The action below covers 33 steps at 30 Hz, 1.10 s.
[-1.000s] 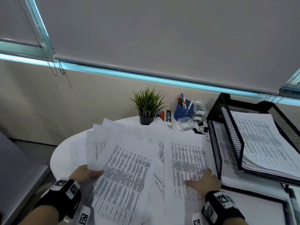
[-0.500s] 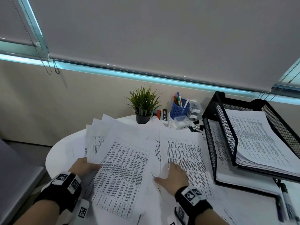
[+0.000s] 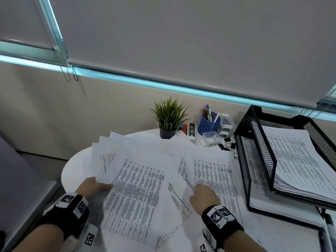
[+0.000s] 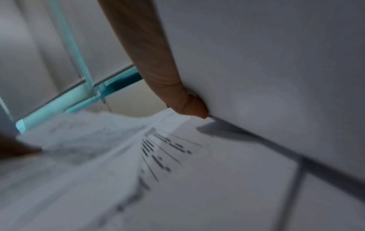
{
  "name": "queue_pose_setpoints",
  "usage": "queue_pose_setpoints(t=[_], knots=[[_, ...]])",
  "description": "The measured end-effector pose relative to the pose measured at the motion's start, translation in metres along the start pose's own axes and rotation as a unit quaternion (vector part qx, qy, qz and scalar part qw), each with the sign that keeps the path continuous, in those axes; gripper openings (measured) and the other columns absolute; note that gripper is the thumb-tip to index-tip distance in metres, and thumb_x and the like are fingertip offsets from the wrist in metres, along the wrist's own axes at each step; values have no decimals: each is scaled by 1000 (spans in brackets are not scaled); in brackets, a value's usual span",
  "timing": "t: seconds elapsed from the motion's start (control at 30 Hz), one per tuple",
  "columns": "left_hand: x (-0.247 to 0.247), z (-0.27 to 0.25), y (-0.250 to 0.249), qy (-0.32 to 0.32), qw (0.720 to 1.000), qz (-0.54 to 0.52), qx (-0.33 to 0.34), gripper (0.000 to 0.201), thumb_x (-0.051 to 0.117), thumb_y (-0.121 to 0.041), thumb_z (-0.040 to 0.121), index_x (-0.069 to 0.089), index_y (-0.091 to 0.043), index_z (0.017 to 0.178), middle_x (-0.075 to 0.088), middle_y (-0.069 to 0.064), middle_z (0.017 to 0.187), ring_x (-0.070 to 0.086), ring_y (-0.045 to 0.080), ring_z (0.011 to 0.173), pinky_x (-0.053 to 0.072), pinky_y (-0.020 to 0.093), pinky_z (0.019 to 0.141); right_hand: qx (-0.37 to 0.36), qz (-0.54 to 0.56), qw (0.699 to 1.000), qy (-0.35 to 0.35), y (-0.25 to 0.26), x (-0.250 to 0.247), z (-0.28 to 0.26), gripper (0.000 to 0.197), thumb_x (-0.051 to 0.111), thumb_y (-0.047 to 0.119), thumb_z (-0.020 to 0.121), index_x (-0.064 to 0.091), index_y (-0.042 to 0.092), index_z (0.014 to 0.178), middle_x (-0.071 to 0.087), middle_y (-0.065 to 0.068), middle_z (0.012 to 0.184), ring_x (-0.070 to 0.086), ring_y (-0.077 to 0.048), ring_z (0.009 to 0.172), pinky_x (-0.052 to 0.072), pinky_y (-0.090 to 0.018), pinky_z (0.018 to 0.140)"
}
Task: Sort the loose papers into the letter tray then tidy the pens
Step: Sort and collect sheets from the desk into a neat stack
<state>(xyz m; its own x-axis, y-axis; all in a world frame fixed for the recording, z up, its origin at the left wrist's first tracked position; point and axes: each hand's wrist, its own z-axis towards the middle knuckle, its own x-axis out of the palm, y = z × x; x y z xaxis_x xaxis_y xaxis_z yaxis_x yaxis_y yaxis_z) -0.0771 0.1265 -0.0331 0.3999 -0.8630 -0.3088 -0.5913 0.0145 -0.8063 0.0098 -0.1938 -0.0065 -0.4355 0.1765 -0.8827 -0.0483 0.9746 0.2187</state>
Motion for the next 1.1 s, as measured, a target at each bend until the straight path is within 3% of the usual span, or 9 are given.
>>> queue_pose_setpoints(t=[0.13,0.23,0.33,0.5,0.63,0.7,0.8,0.9,1.1], knots=[[20,-8,3,56,998,-16,18,69,91,-32,49,64,3,102,65,14,101,59,30,104,40,38,95,-64,58,996,0,14,-9,-16,14,43,14,88,46,22,77,41,11,75,42,-5,65,26,-12,49],[36,-9,6,77,997,13,-4,66,87,-43,35,65,-3,83,66,14,83,62,24,83,43,32,79,-113,99,989,15,32,-15,-33,28,44,16,92,55,26,115,57,11,100,55,-11,93,36,-10,65],[56,-10,14,130,990,34,-32,65,81,-47,46,65,-3,92,70,9,88,65,24,82,49,33,80,-143,129,981,33,49,-11,-42,38,43,19,95,49,14,132,59,3,117,51,0,67,32,-6,51],[85,-36,-1,178,968,-152,-91,47,64,-36,82,65,5,106,68,25,103,65,40,98,46,53,96,-185,154,966,91,67,9,-48,21,44,18,93,58,18,109,52,12,75,41,1,55,33,-12,46],[103,-37,-3,132,979,-140,-66,83,87,-44,49,61,3,113,68,18,108,64,34,102,48,47,94,-170,146,971,82,68,16,-49,25,50,41,91,45,26,72,47,11,67,43,-5,58,35,-20,53],[105,-36,-4,110,990,-87,-28,67,87,-30,39,67,4,93,71,16,85,67,31,83,53,41,78,-147,183,968,85,63,15,-46,35,47,58,87,51,25,79,52,12,73,48,-5,65,37,-20,58],[106,-36,-8,87,995,-54,-13,36,78,-7,61,60,-2,92,65,7,78,60,22,74,44,25,61,-76,261,962,33,37,8,-30,39,47,57,89,57,23,105,60,7,105,57,-7,93,48,-25,83],[103,-29,-3,48,998,-29,-12,26,67,5,75,54,0,98,60,9,80,56,25,76,41,23,59,79,179,977,-91,-12,1,-7,54,59,47,85,48,15,127,49,-3,130,50,-21,117,44,-38,99],[100,-26,2,30,999,-26,-18,5,55,3,83,53,-2,80,58,14,70,54,25,64,46,28,60,228,131,963,-62,-76,9,16,93,72,43,73,23,4,142,38,-17,143,36,-36,131,31,-44,108]])
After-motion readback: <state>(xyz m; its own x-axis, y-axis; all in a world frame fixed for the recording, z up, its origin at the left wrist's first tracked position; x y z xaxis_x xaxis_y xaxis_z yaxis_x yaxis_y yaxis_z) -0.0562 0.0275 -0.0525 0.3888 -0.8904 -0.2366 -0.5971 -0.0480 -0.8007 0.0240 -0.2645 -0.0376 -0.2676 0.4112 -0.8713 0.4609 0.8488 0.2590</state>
